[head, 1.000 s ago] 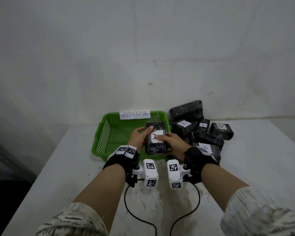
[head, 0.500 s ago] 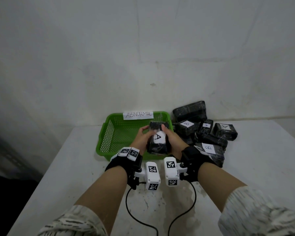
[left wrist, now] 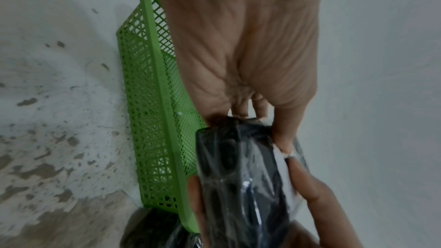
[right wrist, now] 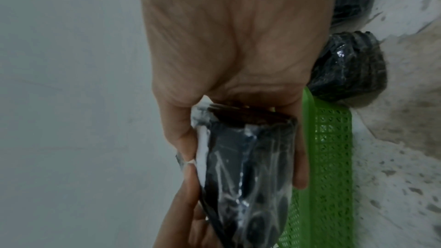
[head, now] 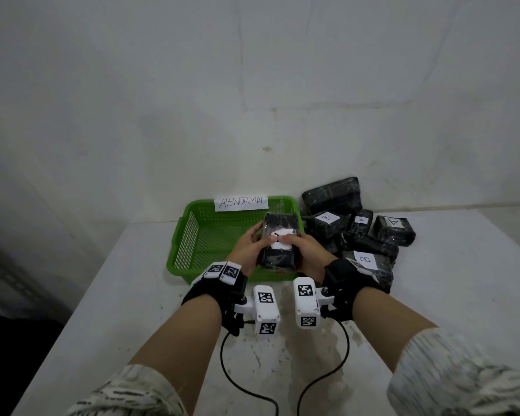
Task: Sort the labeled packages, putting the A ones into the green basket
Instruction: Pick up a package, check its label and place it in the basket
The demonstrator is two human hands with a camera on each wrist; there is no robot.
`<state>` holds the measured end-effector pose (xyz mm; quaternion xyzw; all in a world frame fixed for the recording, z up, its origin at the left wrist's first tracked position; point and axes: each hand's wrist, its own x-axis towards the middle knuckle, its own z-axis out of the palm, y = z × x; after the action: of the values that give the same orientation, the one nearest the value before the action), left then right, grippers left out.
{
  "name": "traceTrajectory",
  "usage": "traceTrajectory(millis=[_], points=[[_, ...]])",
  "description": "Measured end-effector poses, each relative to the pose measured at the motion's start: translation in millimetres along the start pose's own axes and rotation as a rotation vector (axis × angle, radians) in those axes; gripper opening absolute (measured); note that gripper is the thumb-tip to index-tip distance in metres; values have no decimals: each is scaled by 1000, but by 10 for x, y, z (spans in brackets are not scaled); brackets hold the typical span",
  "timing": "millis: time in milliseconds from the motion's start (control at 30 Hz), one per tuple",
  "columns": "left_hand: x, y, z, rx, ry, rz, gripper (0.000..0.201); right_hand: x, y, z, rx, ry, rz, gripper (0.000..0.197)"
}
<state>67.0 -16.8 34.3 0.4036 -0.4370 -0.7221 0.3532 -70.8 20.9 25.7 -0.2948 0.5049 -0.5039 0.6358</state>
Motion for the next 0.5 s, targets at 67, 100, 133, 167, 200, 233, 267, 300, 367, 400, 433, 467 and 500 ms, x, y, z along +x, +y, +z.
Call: traceTrajectory(millis=[67, 100, 133, 167, 200, 233, 267, 300, 367, 400, 433, 467, 500], points=[[-8, 3, 1, -4, -1, 19, 60, -19, -8, -4, 18, -39, -9, 36], [-17, 10, -5, -10, -8, 20, 60, -27, -15, -7, 28, -56, -10, 33], [-20, 14, -21, -24, -23, 12, 61, -28, -22, -14, 35, -64, -12, 31], [-30, 21, -36, -36, -45, -3, 63, -29, -32, -21, 36, -65, -12, 28], [-34, 22, -54, -48, -71, -17, 65, -30, -40, -25, 34, -63, -9, 27], [-43, 24, -69, -53, -87, -27, 67, -33, -44, -28, 31, -63, -3, 25], [-47, 23, -79, -58, -94, -30, 69, -35, -45, -34, 26, -68, 3, 24], [-55, 30, -77, -58, -90, -27, 70, -37, -44, -38, 19, -78, 3, 24], [-59, 25, -64, -70, -67, -13, 70, -61, -45, -39, 10, -106, 3, 29], [-54, 16, -66, -77, -50, -3, 69, -74, -49, -41, 10, -116, 5, 33], [-53, 9, -68, -73, -37, 8, 68, -84, -53, -47, 8, -118, 5, 35], [-47, -4, -77, -67, -31, 16, 67, -89, -56, -52, 11, -109, 6, 37], [-51, -10, -83, -56, -35, 19, 66, -83, -57, -60, 16, -95, 4, 40]])
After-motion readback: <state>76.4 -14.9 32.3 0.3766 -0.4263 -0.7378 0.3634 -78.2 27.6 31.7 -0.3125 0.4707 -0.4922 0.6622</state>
